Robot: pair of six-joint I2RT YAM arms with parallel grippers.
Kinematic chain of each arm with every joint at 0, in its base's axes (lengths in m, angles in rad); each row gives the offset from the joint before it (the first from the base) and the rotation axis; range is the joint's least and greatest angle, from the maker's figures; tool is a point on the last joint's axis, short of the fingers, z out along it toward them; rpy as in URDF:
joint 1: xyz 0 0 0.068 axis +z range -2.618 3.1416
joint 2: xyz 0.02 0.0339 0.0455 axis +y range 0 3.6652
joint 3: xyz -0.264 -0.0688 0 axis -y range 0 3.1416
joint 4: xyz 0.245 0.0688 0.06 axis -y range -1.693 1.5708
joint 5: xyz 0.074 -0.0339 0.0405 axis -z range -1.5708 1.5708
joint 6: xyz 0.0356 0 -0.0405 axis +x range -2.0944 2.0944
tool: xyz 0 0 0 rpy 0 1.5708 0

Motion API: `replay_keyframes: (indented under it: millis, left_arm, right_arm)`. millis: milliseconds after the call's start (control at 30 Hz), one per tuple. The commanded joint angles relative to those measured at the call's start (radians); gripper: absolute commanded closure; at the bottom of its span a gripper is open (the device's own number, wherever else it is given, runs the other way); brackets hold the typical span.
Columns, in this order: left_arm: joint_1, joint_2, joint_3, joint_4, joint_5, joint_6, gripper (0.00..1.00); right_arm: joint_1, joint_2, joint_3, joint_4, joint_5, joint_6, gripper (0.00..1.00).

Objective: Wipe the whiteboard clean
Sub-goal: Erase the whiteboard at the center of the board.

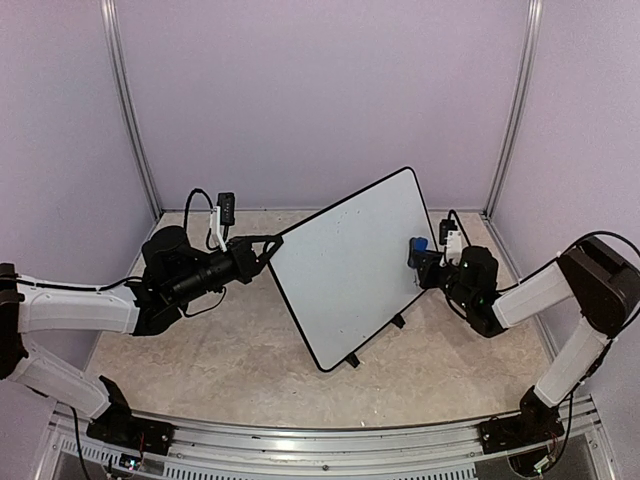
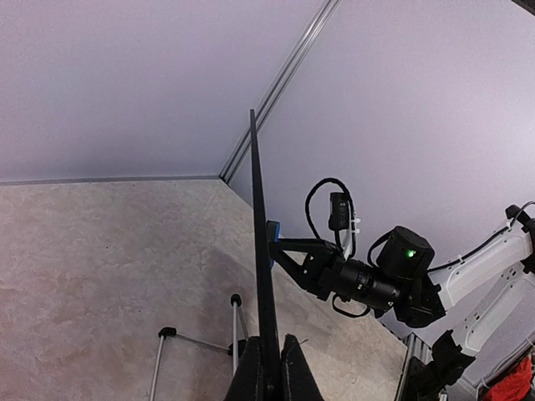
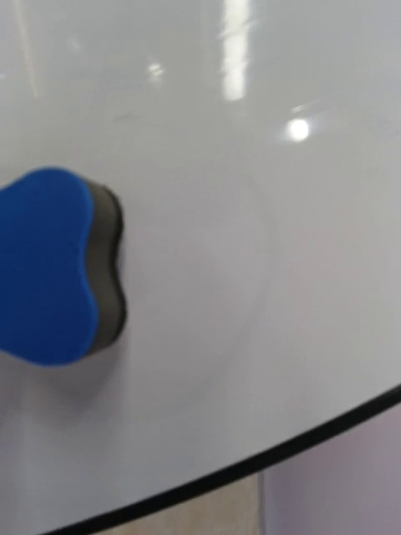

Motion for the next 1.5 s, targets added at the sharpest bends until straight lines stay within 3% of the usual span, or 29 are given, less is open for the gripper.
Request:
replay_keyframes:
  millis: [0,233,667,1167,1467]
  left_arm:
    - [-0.03,0.017,-0.039,-0.112,0.178,0.096,1.0]
    - [-0.03,0.028,-0.036,-0.107,0.184,0.092,1.0]
    - [-0.027,0.025,-0.037,-0.114,0.181,0.096,1.0]
    - [-0.027,0.03,-0.038,-0.104,0.19,0.089,1.0]
    - [-0.027,0.03,-0.037,-0.109,0.184,0.093,1.0]
  right_arm:
    - [-0.012,0.033,-0.102,0.045,-0.01,0.023,0.78]
    - [-0.025,0.055,-0.172,0.098,-0.015,0.039,0.78]
    - [-0.06,-0.044,0.032,-0.112,-0.044,-0.032,0.78]
    - [-0.058,0.074,-0.193,0.113,-0.119,0.087,0.78]
    - [-0.06,-0.008,-0.029,-0.06,-0.089,0.022,0.77]
